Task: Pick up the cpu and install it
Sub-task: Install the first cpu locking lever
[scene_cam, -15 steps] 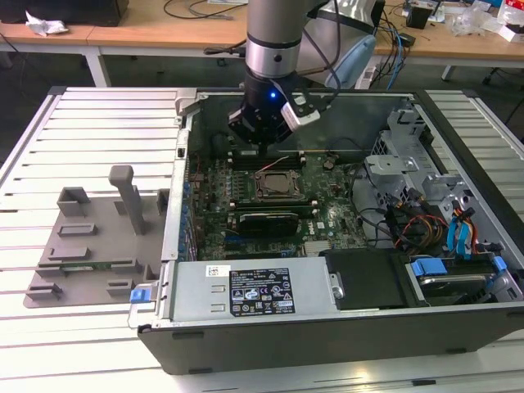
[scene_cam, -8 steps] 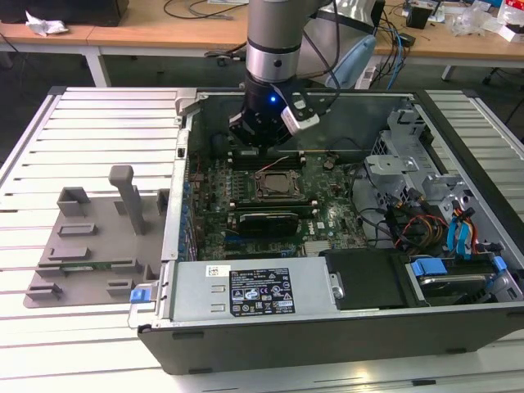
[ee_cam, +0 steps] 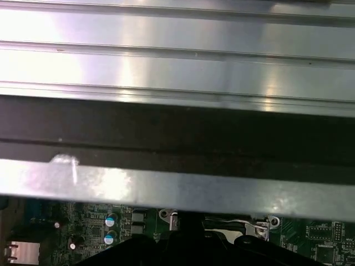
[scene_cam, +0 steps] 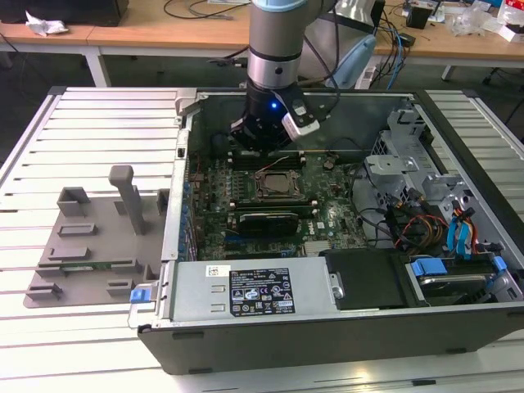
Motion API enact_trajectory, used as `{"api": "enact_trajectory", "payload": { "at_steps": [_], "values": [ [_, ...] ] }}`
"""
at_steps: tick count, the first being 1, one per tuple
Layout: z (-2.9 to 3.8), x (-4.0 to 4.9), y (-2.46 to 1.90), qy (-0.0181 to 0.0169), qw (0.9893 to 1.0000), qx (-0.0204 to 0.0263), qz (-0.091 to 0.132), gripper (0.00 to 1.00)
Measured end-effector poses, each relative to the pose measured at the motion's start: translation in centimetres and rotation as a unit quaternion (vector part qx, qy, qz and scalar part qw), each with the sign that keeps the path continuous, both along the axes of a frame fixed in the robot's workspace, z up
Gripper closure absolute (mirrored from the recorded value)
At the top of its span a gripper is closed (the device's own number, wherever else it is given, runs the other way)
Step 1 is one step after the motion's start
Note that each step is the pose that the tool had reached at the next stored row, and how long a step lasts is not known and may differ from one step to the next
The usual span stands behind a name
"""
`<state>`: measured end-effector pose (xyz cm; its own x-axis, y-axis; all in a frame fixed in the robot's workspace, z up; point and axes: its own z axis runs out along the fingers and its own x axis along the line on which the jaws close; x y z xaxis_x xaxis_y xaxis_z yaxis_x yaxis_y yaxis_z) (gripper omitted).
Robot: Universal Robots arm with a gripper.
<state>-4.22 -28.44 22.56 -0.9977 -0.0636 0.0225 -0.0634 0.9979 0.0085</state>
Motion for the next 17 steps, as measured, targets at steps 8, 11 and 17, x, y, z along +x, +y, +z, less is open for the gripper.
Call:
{"api": "enact_trajectory", "payload": {
  "at_steps": [8, 11, 17],
  "values": [
    [-0.61, 1.65, 0.36, 0.0000, 1.0000, 0.0000, 0.003, 0.89],
    [-0.84, 2.19, 0.43, 0.0001, 1.0000, 0.0000, 0.004, 0.89],
    [-1.56, 2.99, 0.47, 0.0001, 1.0000, 0.0000, 0.005, 0.89]
  ]
}}
